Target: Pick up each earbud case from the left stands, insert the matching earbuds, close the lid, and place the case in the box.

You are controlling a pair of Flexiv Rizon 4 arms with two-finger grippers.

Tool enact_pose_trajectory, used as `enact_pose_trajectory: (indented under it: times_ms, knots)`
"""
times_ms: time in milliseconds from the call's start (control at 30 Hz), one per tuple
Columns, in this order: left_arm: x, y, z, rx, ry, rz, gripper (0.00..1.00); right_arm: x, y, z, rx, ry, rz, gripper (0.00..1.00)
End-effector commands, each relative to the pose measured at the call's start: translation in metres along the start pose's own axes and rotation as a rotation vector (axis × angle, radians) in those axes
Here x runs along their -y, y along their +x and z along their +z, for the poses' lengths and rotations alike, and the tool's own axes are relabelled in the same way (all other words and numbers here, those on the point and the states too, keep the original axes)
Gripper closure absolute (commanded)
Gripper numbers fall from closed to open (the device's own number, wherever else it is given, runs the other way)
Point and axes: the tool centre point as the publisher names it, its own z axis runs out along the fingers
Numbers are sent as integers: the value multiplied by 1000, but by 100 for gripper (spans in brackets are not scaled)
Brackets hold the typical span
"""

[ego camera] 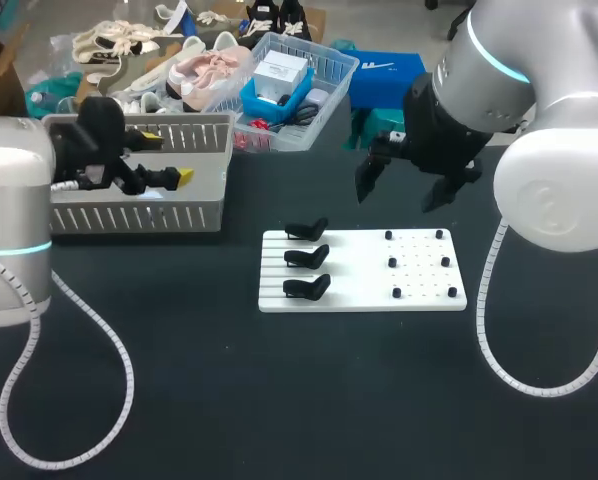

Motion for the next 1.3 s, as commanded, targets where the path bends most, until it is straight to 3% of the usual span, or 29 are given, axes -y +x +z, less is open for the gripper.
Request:
enact_pose_trajectory:
  times_ms: [33, 233, 433, 767, 1300]
  knots:
    - [37, 0, -28, 38, 24, 26, 0, 0, 3, -1, 9, 2, 2, 0]
    - [70, -11, -44, 21, 124, 57, 0, 0, 3, -1, 9, 2, 2, 0]
    - [90, -17, -56, 5, 174, 65, 0, 0, 3, -1, 9, 2, 2, 0]
    - [116, -5, -59, -31, 230, 59, 0, 0, 3, -1, 9, 2, 2, 0]
    - [127, -5, -57, -44, 247, 84, 0, 0, 3, -1, 9, 2, 2, 0]
